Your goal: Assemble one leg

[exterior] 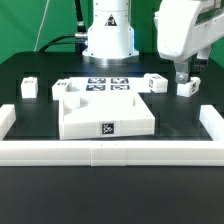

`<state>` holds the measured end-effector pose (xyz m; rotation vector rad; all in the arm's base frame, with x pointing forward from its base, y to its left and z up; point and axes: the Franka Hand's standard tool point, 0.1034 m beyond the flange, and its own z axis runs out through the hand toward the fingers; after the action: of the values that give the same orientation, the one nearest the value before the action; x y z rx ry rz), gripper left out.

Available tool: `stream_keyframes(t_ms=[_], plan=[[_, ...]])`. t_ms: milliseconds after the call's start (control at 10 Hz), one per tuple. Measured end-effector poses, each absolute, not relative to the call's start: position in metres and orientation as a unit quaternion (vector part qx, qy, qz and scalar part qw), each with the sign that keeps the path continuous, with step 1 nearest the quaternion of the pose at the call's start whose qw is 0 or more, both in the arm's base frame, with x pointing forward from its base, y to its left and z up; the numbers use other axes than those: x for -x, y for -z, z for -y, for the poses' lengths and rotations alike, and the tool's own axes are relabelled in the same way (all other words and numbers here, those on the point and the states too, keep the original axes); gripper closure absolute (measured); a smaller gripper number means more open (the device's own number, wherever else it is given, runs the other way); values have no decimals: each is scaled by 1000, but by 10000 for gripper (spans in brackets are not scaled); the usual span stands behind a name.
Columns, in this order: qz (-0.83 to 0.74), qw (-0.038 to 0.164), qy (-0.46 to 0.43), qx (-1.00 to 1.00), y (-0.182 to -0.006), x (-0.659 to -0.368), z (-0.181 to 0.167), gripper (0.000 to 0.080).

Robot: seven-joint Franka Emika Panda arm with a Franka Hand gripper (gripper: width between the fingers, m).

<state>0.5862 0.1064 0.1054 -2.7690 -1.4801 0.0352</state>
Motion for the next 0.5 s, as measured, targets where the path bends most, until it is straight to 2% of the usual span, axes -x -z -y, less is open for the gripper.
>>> stream_keyframes(t_ms=[500], plan=[[479, 0, -8, 878, -104, -586, -105, 150]])
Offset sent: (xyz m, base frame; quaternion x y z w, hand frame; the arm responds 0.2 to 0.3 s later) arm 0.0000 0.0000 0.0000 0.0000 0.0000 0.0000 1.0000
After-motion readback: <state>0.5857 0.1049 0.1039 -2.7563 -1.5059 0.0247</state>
